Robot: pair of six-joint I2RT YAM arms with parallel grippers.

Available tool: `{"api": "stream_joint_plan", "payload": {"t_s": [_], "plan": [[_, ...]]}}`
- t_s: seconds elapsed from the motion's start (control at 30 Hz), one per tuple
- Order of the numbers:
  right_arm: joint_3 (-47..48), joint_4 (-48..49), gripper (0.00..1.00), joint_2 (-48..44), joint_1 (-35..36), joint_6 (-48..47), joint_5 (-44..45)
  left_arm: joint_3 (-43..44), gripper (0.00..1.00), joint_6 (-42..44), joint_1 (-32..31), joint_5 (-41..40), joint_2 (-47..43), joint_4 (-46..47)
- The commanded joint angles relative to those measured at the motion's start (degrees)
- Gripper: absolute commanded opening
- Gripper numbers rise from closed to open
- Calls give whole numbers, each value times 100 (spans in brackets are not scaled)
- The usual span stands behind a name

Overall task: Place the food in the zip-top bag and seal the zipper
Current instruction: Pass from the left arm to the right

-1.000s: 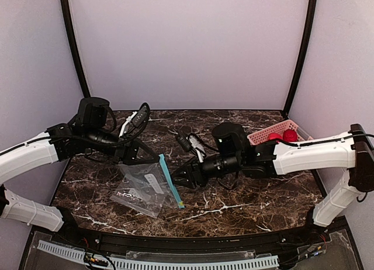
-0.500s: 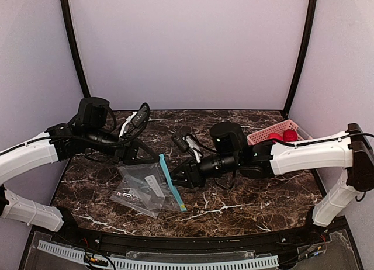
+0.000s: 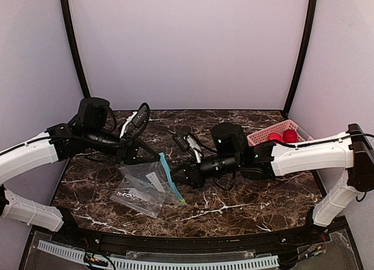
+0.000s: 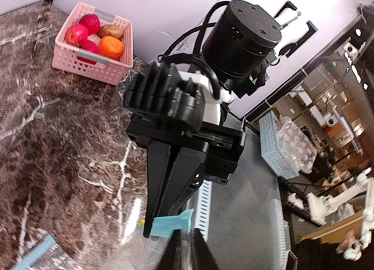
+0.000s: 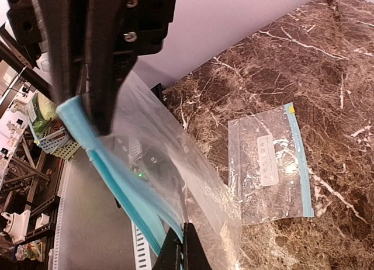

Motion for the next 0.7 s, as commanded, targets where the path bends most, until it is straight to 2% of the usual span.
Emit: {"api": "stream_joint_plan", "payload": {"t_s": [0.0,0.03,0.1,0.17,0.33,0.47,0.57,0.67], "plan": [[-119,30,0,-254,42,95,539,110,23,174,-27,-314,-8,-267],[-126,-84,0,-302,40,120,671,180,40,246,-26,-582,-19,-386],[-177,-307,0,-391,33,166,993,290,58,368,-33,-1241,-90,-653],[-265,-499,0,-513,30,235,1300,358,68,477,-33,-1923,-219,-836],[-513,-994,0,-917,0,539,2199,408,78,373,-29,-3440,-523,-1091],[-273,-2184,0,-1082,-23,1009,3243,388,79,-151,-34,-4183,-502,-1310],[-59,-2811,0,-1089,-23,1259,3768,276,79,-427,-55,-3968,-419,-1113],[103,-3013,0,-1008,-23,1380,3897,137,79,-709,-214,-3735,-311,-638]]}}
